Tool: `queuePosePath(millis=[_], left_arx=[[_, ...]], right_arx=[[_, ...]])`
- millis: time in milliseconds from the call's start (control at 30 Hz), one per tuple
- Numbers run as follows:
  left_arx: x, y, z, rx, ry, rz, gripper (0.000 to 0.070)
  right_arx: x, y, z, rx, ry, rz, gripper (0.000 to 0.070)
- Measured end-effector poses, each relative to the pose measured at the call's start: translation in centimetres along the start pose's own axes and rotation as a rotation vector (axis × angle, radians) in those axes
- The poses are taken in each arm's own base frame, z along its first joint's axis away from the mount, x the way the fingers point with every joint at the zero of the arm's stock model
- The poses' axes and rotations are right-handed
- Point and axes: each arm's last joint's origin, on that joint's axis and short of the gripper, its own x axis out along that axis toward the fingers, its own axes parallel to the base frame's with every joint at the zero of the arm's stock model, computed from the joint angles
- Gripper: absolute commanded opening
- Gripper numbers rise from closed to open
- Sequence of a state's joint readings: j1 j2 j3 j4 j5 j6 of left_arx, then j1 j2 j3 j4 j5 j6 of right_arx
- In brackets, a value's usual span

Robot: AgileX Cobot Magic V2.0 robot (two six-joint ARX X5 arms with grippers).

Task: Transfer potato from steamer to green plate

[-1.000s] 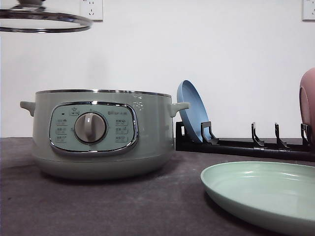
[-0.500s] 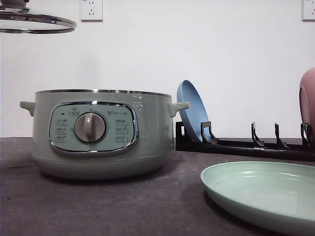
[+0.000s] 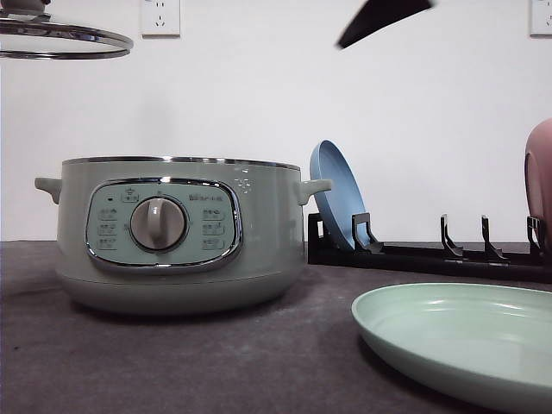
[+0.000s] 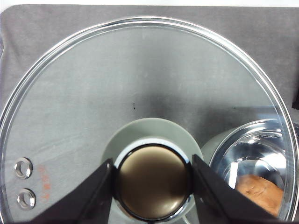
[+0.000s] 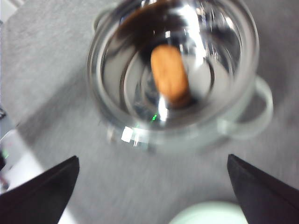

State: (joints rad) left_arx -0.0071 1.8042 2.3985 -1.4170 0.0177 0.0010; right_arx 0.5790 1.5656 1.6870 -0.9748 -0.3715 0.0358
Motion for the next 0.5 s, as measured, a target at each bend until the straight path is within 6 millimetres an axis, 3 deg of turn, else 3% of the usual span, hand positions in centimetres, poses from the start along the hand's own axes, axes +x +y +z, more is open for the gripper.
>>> queuePosePath(millis=[267,500], left_arx=[[0.0,0.0,0.0,0.000,0.000,0.000,0.0004],[0.0,0.0,0.0,0.000,0.000,0.000,0.0004]], right_arx=[[5.5,-0.7,4.6,-0.063,0.111,0.015,0.0642],[10.2,0.7,6.2,-0.185,0.130,0.014,0.0642]])
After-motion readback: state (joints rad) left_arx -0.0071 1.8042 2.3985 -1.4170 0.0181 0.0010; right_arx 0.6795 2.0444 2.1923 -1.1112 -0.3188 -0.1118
